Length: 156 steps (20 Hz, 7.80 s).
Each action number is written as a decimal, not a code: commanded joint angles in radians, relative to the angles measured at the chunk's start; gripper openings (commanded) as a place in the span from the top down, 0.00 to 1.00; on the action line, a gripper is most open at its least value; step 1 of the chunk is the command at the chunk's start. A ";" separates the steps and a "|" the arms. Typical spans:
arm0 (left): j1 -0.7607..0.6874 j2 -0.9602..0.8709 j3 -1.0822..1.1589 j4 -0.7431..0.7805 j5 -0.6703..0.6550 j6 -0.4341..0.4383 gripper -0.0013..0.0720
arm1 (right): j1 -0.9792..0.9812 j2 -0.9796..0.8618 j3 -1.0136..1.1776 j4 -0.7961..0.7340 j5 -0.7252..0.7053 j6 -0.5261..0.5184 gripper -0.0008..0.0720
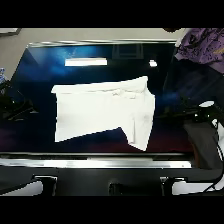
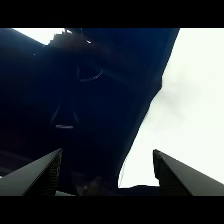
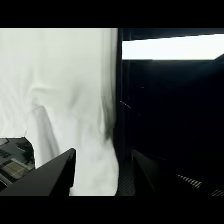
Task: Fold the clothes and pants, and hang the long-sleeved shirts on hangers.
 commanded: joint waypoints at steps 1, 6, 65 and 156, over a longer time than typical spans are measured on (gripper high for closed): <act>0.001 0.006 -0.011 0.000 0.000 0.000 0.13 | -0.002 -0.014 -0.080 0.065 -0.063 -0.071 0.42; 0.001 0.006 -0.011 0.004 0.004 0.000 0.13 | 0.001 -0.069 -0.080 0.170 -0.073 -0.097 0.42; 0.105 0.193 0.418 -0.507 0.220 0.223 0.97 | 0.110 0.303 0.814 0.001 -0.113 0.206 0.95; 0.076 0.068 -0.124 0.077 0.033 0.007 0.13 | 0.059 0.200 -0.333 -0.091 -0.008 0.041 0.41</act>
